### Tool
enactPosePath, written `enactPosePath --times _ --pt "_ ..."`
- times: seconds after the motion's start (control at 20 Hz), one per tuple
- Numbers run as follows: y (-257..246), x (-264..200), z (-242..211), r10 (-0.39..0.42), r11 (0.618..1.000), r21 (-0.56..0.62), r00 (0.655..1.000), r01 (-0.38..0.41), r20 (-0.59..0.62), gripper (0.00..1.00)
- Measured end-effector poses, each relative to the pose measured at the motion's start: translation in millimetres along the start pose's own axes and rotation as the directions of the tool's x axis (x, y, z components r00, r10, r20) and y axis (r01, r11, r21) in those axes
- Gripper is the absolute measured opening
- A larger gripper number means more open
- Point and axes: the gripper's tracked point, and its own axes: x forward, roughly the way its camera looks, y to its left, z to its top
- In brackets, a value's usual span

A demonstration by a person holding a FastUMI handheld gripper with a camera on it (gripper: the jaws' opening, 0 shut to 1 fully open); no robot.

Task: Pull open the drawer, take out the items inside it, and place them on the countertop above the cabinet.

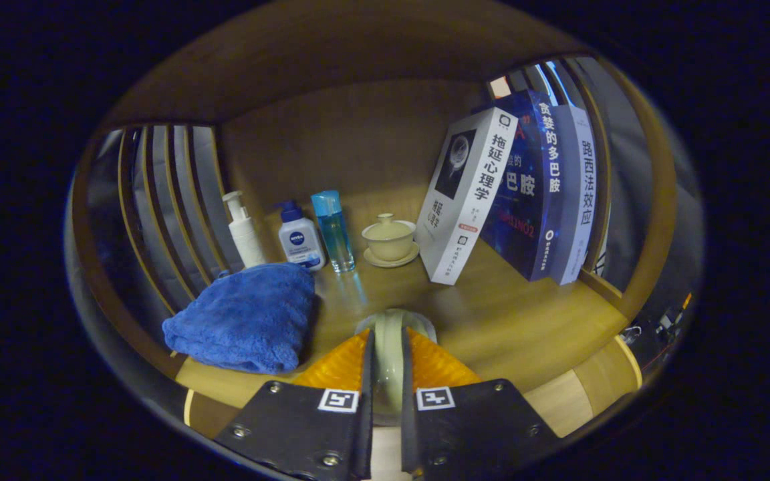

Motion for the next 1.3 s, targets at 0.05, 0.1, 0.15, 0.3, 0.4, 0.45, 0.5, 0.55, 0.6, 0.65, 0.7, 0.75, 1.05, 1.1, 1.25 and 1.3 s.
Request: enactPosePath --times 0.05,0.1,0.15,0.3,0.4,0.45,0.5,0.55,0.6,0.65,0.7,0.75,1.05,1.1,1.25,1.3 --pt "-0.1 1.9 0.2 0.005 1.000 0.003 1.000 -0.005 0.000 0.17" --pt "-0.7 2.3 1.3 0.007 1.000 0.007 1.000 -0.007 0.000 0.17" --pt "-1.1 2.8 0.8 0.008 1.000 0.009 1.000 -0.008 0.000 0.17" --pt "-1.9 2.4 1.3 -0.005 1.000 0.015 1.000 0.005 0.000 0.18" --pt "-8.8 3.1 -6.5 -0.040 0.999 -0.003 0.999 0.040 -0.033 0.24" --pt "-4.5 3.8 -2.6 -0.029 1.000 -0.005 1.000 0.029 -0.011 0.29" --pt "-3.9 4.8 -2.9 -0.033 0.999 -0.019 0.999 0.033 -0.004 0.38" --pt "-5.7 0.9 -0.4 -0.045 0.998 -0.037 0.999 0.045 0.004 0.46" --pt "-7.3 -2.2 2.7 -0.052 0.997 -0.052 0.999 0.052 0.016 0.55" --pt "-4.5 -6.5 5.8 -0.046 0.997 -0.056 0.998 0.047 0.034 0.64" --pt "-1.4 -9.3 13.8 -0.032 0.998 -0.047 0.998 0.035 0.062 0.73" --pt "2.2 -14.4 20.4 -0.014 0.999 -0.036 0.995 0.018 0.095 0.82" --pt "-1.3 -77.5 54.4 -0.006 0.999 -0.041 0.961 0.018 0.275 0.83" --pt "-4.1 -91.0 57.1 -0.015 0.998 -0.050 0.953 0.031 0.303 0.83" --pt "-11.9 -134.7 53.0 -0.049 0.994 -0.074 0.931 0.081 0.360 0.83" --pt "-12.5 -147.6 50.2 -0.054 0.993 -0.076 0.924 0.089 0.379 0.83"
